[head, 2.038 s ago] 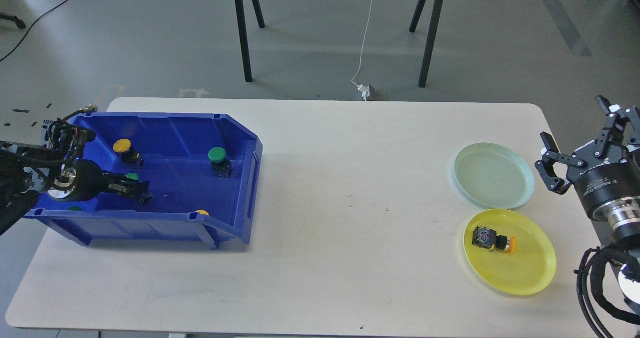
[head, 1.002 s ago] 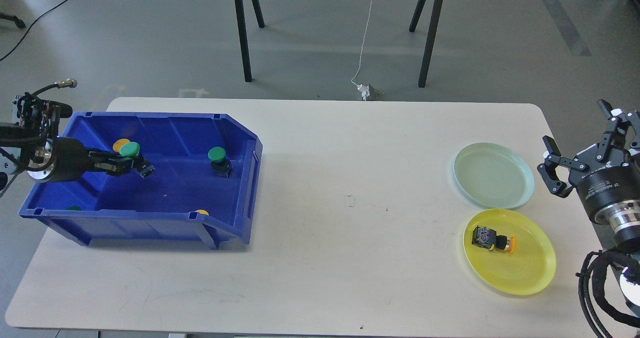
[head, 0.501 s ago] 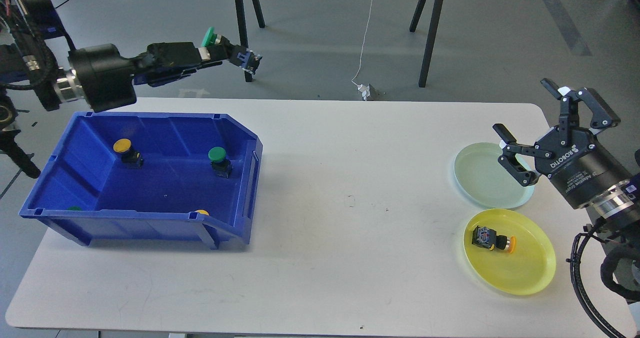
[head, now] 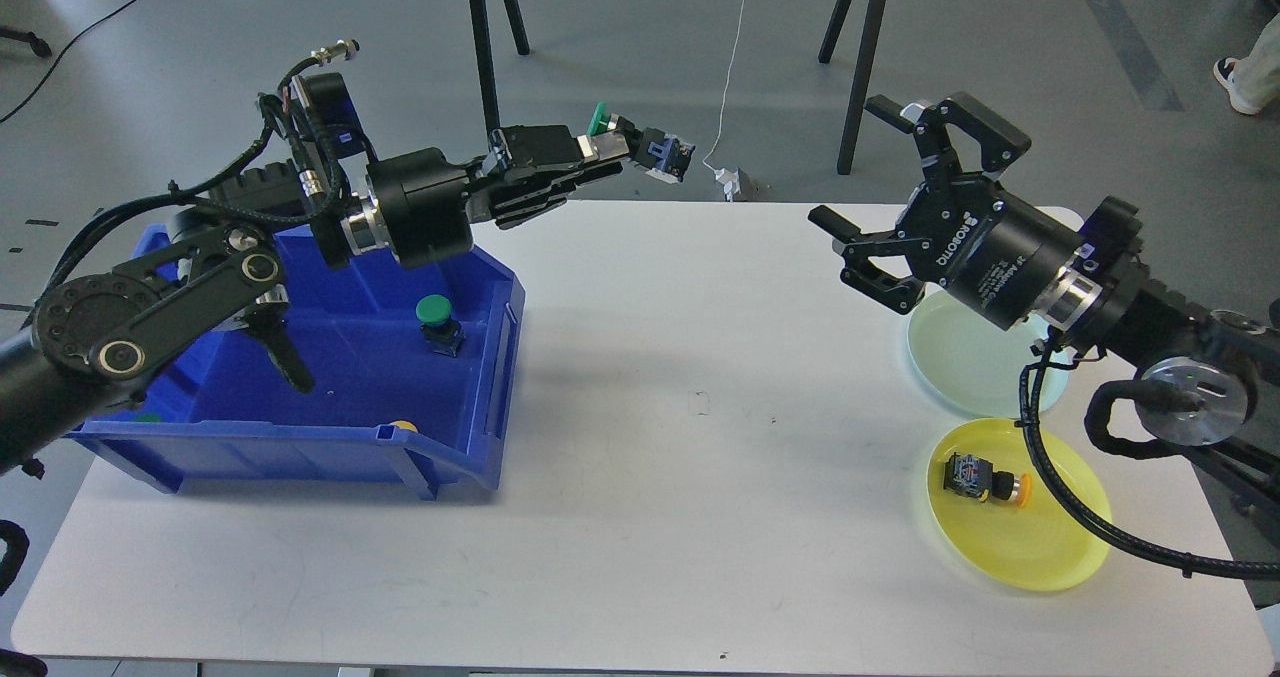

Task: Pass button and place on color plate
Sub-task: 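Reach the right gripper to the left gripper and grasp the green button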

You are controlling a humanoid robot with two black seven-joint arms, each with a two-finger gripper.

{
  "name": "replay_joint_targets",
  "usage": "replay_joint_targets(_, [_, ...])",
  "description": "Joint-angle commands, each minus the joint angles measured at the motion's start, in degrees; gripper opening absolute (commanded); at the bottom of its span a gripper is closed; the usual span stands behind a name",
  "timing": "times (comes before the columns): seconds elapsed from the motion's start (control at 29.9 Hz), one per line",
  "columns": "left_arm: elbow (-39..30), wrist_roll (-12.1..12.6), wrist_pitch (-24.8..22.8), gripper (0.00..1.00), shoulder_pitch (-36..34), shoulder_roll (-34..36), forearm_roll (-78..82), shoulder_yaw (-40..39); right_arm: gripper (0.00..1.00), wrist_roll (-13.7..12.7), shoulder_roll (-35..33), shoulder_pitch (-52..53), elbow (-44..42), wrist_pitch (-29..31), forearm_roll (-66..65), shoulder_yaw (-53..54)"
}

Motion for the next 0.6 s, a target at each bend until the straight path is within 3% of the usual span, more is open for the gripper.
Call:
replay_joint_targets(0.0, [0.0, 0.0, 0.7, 0.05, 0.0, -0.4, 0.0, 0.0, 0.98, -1.3, 5.3, 1.7, -4.2, 0.8, 2.5, -1.8])
replay_joint_targets(0.23, [0.0, 0.0, 0.6, 0.06, 0.0, -0.4, 0.0, 0.1, 0.98, -2.1, 8.0, 1.3, -5.7, 8.6, 9.7, -1.6])
replay_joint_targets(0.57, [0.0, 0.0, 0.5, 0.06, 0.1, -0.4, 0.2, 0.3, 0.98, -3.7, 11.6, 1.8, -8.9, 9.0, 14.5, -1.9])
